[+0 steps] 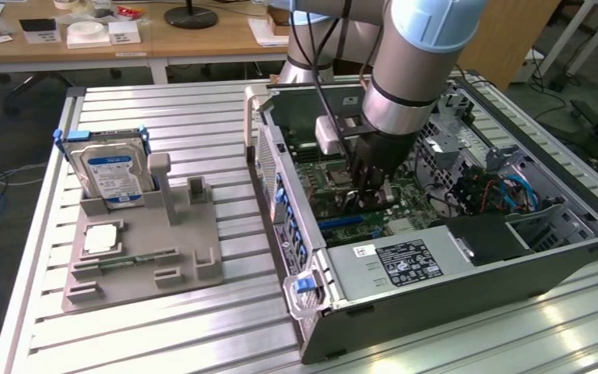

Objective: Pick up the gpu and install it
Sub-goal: 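Insert the gpu into the slot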

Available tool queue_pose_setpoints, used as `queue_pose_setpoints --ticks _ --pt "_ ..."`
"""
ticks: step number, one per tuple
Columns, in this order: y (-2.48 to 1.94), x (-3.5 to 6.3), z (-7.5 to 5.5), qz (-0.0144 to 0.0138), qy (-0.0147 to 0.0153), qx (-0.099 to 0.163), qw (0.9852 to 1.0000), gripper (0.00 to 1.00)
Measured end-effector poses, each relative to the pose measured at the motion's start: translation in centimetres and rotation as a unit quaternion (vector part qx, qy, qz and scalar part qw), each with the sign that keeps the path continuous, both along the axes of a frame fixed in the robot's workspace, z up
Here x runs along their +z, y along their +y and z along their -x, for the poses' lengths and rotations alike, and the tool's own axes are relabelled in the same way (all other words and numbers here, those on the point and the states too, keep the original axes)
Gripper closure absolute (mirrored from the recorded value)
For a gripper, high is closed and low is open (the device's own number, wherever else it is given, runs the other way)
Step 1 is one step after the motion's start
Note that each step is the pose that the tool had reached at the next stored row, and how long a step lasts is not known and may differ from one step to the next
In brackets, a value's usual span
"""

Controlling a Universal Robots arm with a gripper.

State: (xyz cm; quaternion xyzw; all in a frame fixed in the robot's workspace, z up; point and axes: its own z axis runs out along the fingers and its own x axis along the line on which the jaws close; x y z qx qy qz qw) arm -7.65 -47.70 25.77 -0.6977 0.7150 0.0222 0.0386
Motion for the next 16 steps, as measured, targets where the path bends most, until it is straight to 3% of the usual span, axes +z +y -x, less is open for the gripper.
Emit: queue_pose_setpoints --ticks 16 --pt "0.36 -0.77 0.62 -0.0001 -0.0001 0.000 1.0000 0.73"
